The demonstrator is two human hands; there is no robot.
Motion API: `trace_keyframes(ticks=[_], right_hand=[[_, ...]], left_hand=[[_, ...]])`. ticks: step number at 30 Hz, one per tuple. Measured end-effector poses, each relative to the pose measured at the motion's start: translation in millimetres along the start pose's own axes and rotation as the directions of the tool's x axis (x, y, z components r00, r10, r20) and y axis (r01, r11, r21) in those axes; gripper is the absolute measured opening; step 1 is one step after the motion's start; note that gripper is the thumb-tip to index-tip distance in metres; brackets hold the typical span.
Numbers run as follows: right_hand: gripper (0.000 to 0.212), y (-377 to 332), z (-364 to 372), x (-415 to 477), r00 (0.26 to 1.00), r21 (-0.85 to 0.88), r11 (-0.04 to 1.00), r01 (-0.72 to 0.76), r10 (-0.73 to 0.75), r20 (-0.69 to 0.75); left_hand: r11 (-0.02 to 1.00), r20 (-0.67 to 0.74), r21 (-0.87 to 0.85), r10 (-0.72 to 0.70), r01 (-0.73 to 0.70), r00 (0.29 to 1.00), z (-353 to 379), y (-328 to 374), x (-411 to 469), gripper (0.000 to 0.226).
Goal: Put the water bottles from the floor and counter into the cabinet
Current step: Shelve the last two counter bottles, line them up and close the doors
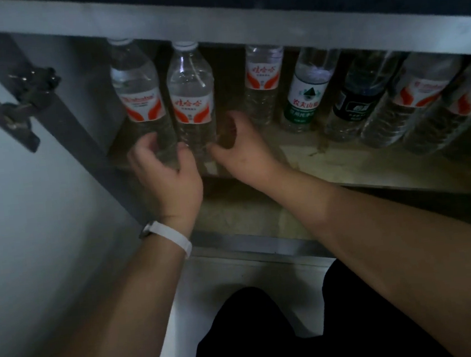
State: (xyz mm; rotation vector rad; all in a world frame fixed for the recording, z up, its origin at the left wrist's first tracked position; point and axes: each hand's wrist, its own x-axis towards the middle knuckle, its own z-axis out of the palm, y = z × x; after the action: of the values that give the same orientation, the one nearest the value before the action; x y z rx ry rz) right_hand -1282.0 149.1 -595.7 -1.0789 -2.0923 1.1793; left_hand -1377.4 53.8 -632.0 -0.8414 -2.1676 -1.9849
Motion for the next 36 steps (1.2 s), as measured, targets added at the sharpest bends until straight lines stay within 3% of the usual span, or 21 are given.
trace_keyframes(ticks=[4,6,15,18,27,36], right_hand=[[0.053,-15.6,19.2,11.5,1.000,-0.038,0.999,0.014,-0.013,0.008],[0.059,-19.6,27.8,17.7,1.000,-0.057,0.998,0.017,-0.016,0.006],[0.061,-22.2,26.1,36.9,0.988,0.058,0.991,-0.121,0.126,-0.088],[0.061,-21.9,21.4,48.1,0.980,0.070,0.990,-0.125,0.134,-0.144],[0.055,-16.6,21.5,79.0,0.953,-0.037,0.995,-0.096,0.081,-0.293],[0.051,-13.8,30.2,94.5,0.955,-0.175,0.983,-0.057,0.002,-0.297]], left_hand=[[0.991,-0.029,-0.029,-0.133,0.132,0.991,4.0,-11.3,39.8,0.063],[0.988,-0.027,0.004,-0.156,0.157,0.987,8.4,-9.4,49.7,0.069],[0.988,0.009,0.083,-0.131,0.130,0.991,24.4,-11.5,72.6,0.043],[0.979,0.035,0.125,-0.165,0.159,0.986,32.0,-11.6,83.0,0.047],[0.985,0.095,0.019,-0.175,0.174,0.980,51.1,-20.0,102.2,0.064],[0.974,0.179,-0.081,-0.195,0.212,0.964,60.2,-31.5,117.9,0.071]])
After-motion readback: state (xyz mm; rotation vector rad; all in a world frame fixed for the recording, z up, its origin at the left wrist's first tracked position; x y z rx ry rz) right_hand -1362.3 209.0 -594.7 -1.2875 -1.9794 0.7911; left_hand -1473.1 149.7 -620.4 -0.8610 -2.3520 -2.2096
